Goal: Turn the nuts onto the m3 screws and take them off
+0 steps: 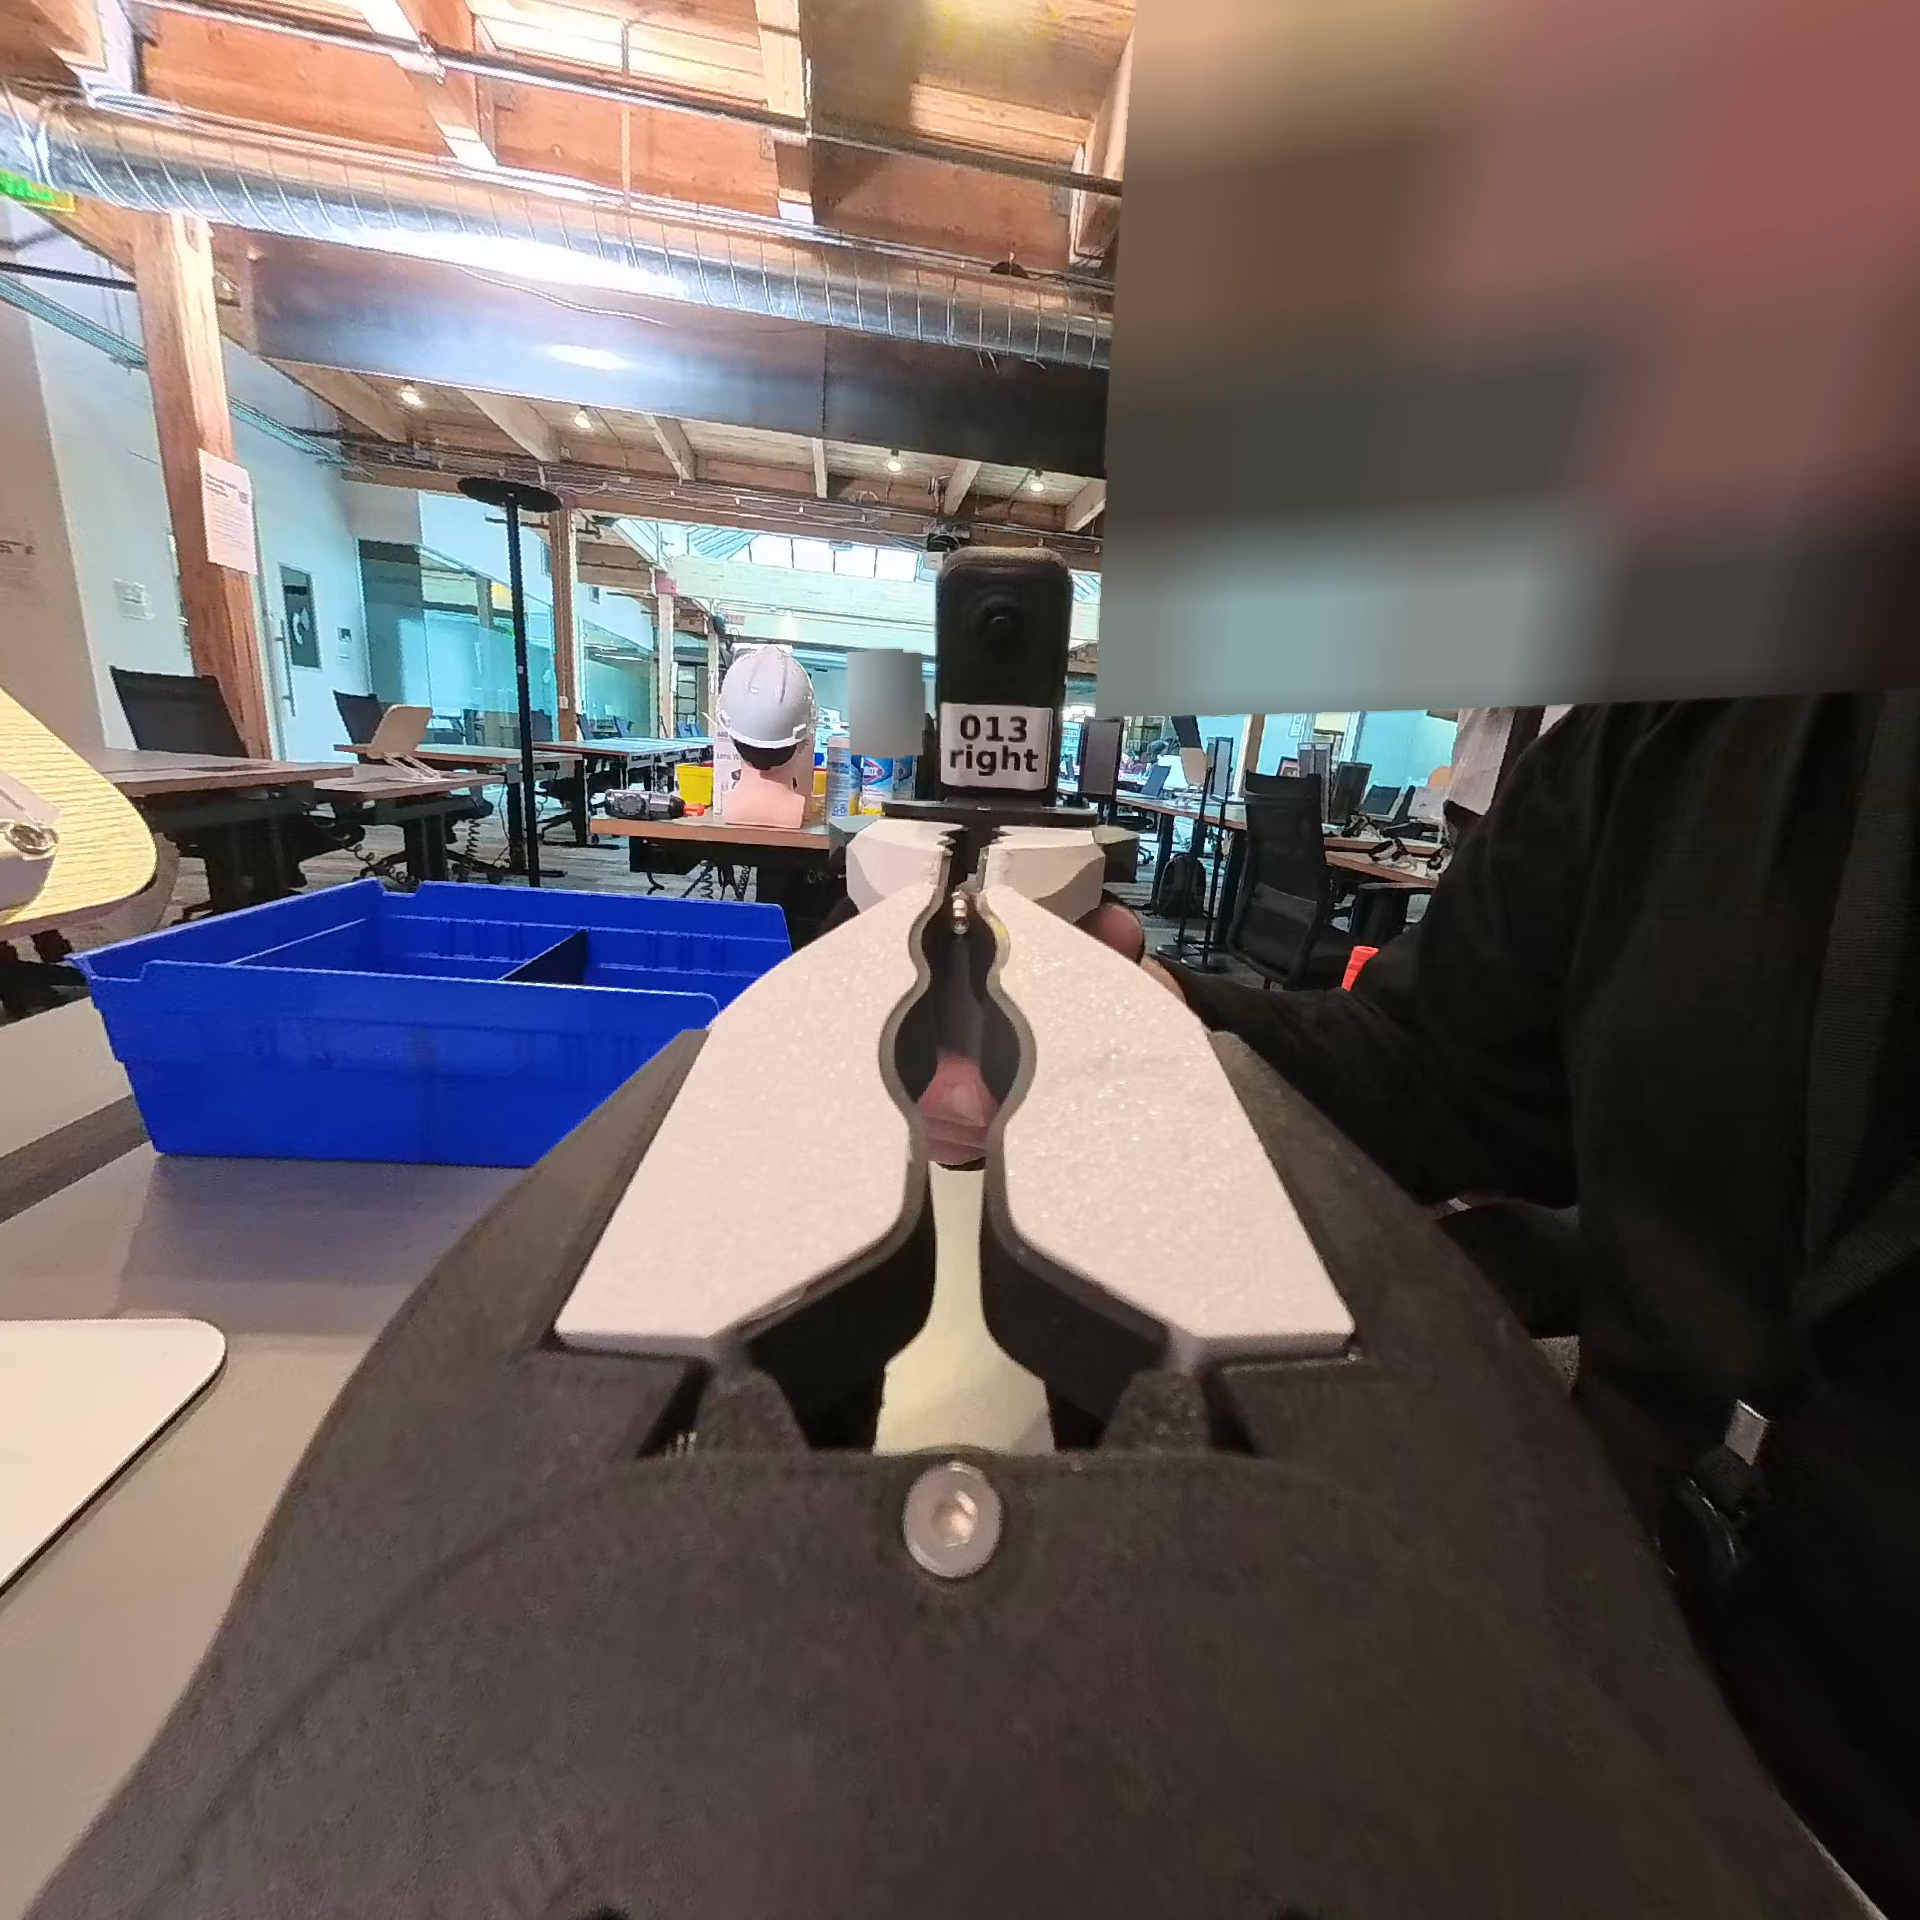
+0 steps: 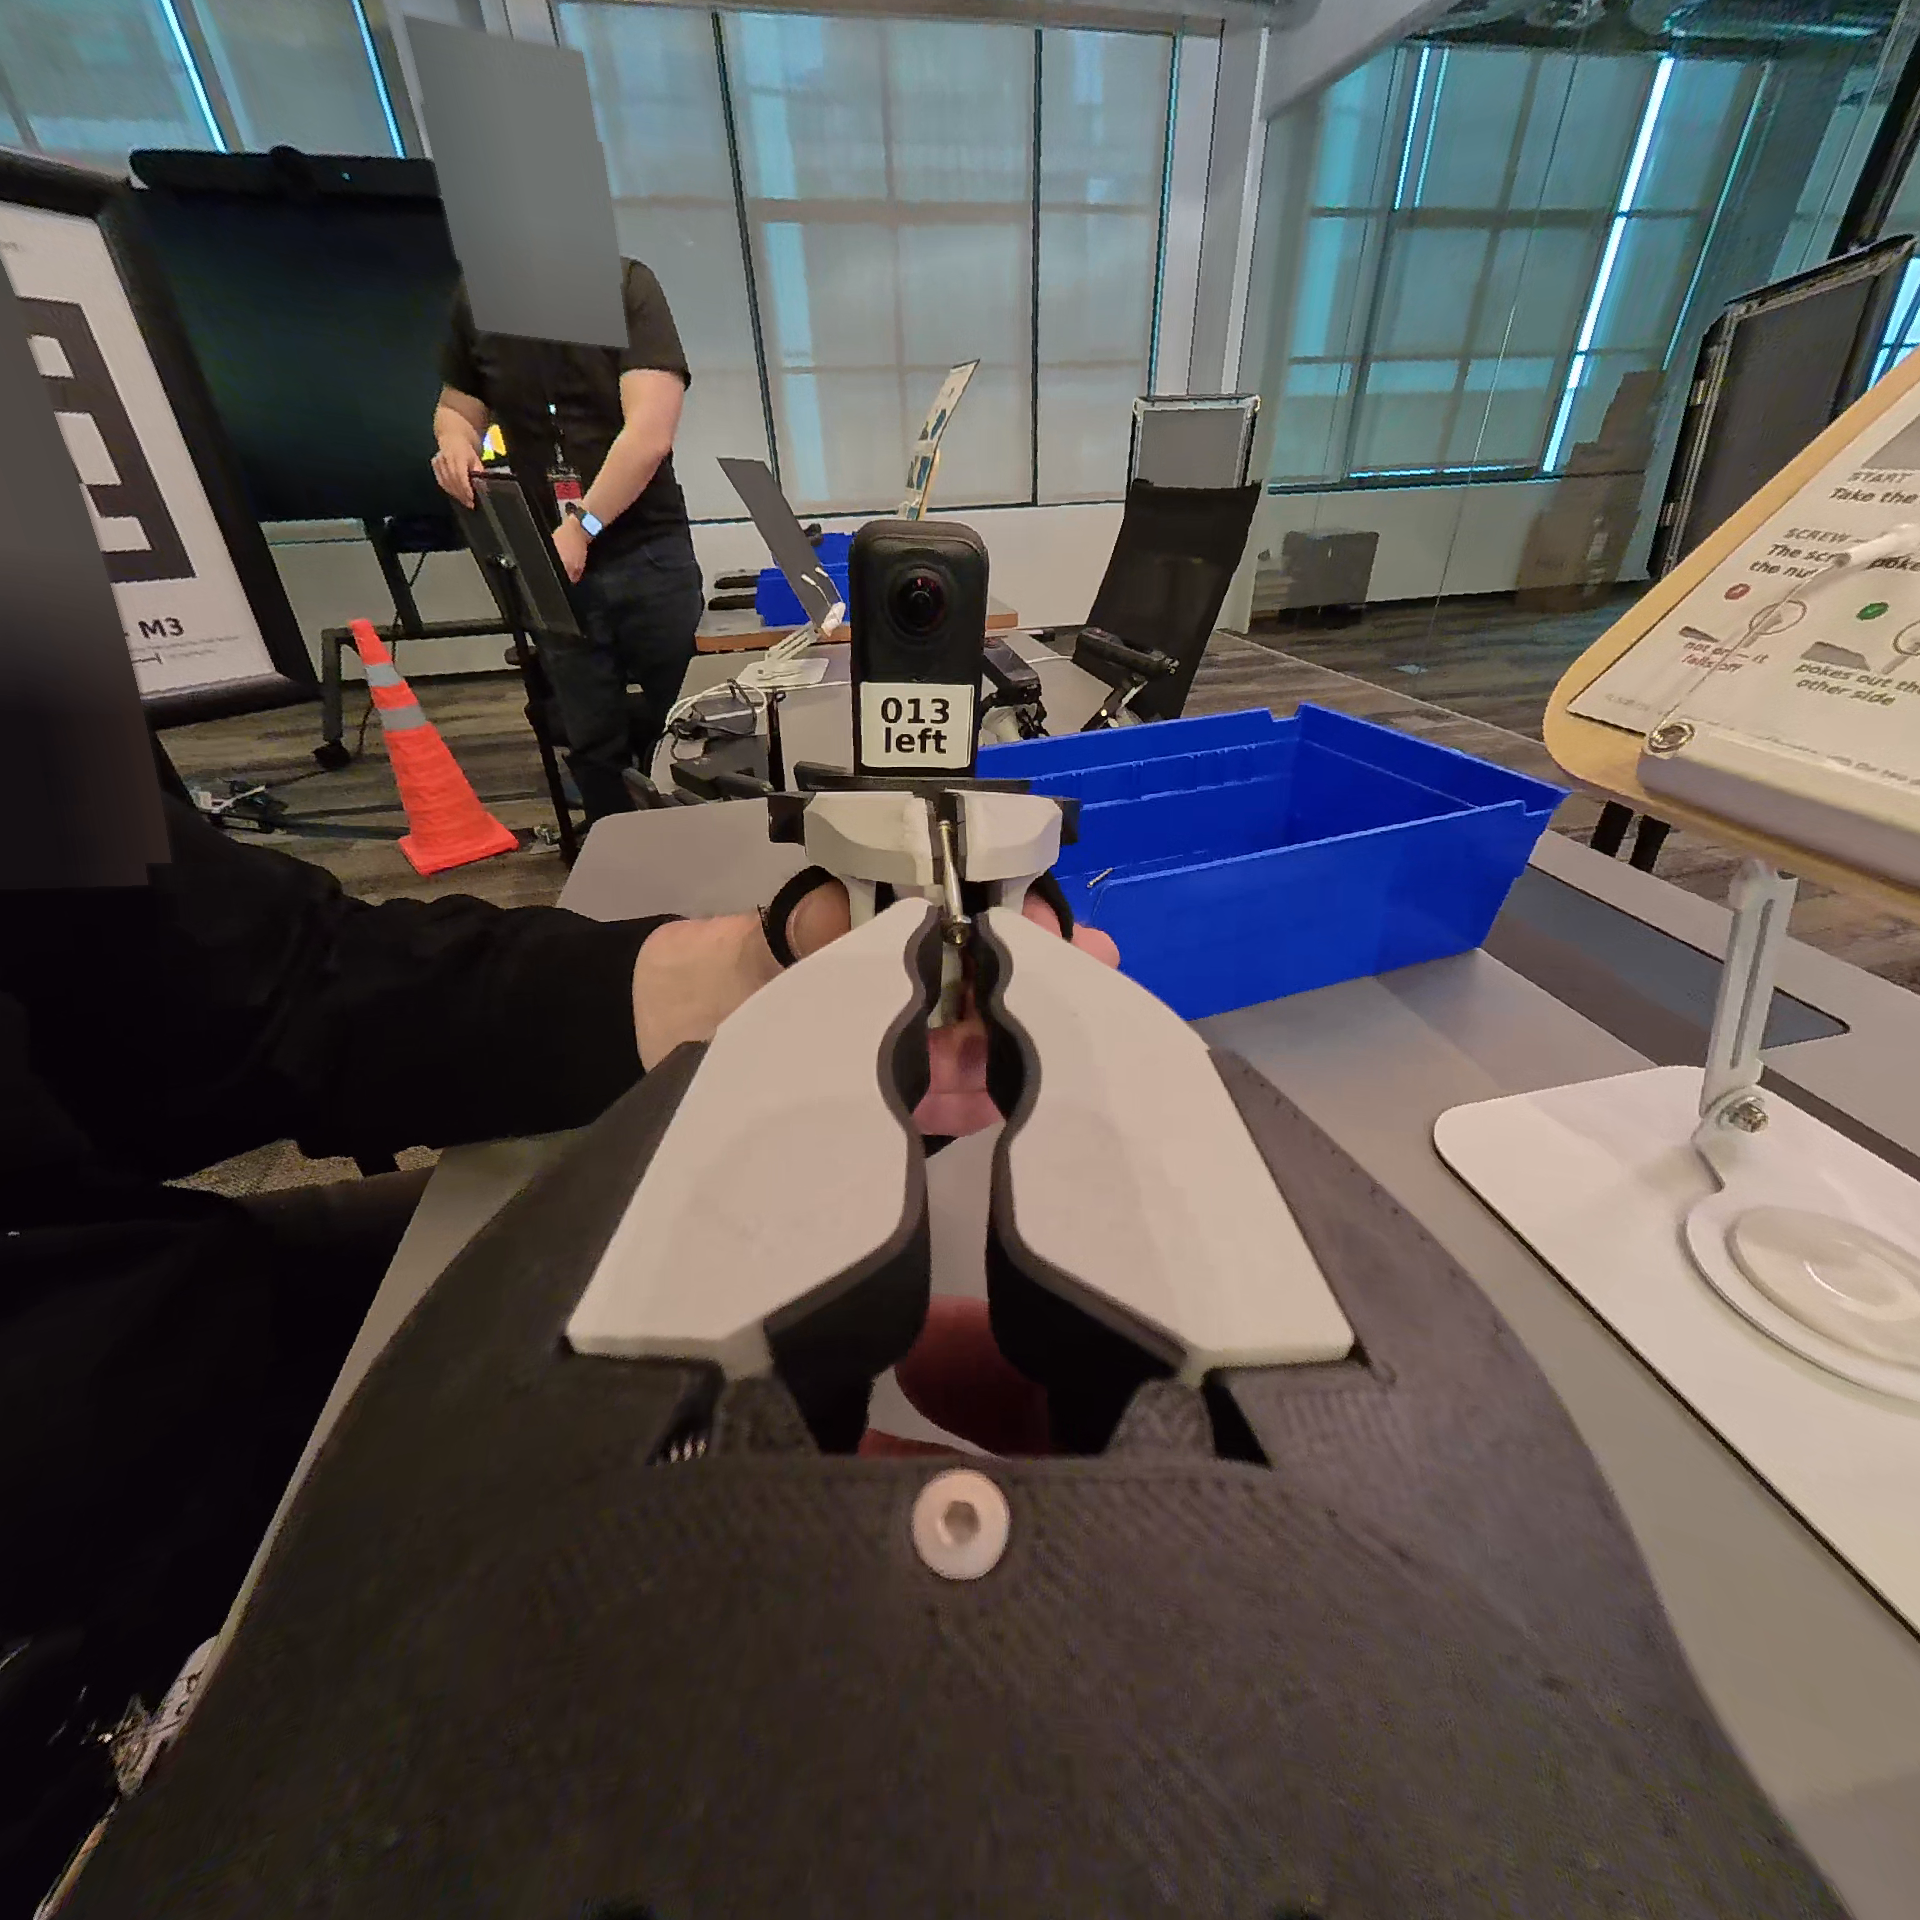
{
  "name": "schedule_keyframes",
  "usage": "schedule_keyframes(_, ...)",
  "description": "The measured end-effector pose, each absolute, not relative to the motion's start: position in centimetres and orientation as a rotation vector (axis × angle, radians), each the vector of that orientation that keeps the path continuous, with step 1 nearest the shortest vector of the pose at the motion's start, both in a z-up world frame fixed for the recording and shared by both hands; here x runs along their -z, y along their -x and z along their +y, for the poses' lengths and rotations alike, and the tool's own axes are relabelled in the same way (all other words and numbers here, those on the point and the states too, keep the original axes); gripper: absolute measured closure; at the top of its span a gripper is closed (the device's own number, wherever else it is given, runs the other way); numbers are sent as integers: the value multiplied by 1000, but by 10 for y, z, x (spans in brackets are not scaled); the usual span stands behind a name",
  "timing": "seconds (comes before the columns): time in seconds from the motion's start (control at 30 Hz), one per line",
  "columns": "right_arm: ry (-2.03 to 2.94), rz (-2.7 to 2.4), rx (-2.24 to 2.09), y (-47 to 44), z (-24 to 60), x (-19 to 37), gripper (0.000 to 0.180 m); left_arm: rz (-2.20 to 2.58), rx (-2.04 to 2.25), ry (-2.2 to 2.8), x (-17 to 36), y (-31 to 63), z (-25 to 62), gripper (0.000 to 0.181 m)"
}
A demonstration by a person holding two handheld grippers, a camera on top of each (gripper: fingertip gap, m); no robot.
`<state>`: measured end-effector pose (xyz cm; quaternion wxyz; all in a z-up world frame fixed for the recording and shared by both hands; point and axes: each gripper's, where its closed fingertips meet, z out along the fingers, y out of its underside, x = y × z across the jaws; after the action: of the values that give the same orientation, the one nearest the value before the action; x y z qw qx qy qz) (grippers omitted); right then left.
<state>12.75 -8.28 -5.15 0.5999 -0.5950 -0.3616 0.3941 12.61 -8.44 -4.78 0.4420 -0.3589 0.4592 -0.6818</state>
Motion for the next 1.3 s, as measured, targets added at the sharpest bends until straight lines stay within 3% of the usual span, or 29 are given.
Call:
schedule_keyframes(0.17,1311,-898,-787,-127,-86,50,175,1139,1739,894,46,-126,-88,178)
schedule_keyframes(0.4,1164,-1144,-226,-133,-87,50,175,1061,1946,992,45,-130,-89,178)
schedule_keyframes(1.0,1011,-1258,175,-142,-88,51,175,998,2022,1004,45,-128,-91,178)
schedule_keyframes(1.13,1146,-1132,3,-172,-93,49,175,1049,1872,1069,59,-129,-84,178)
schedule_keyframes(1.3,1410,-938,121,-277,-76,45,175,1077,1649,1137,77,-125,-69,178)
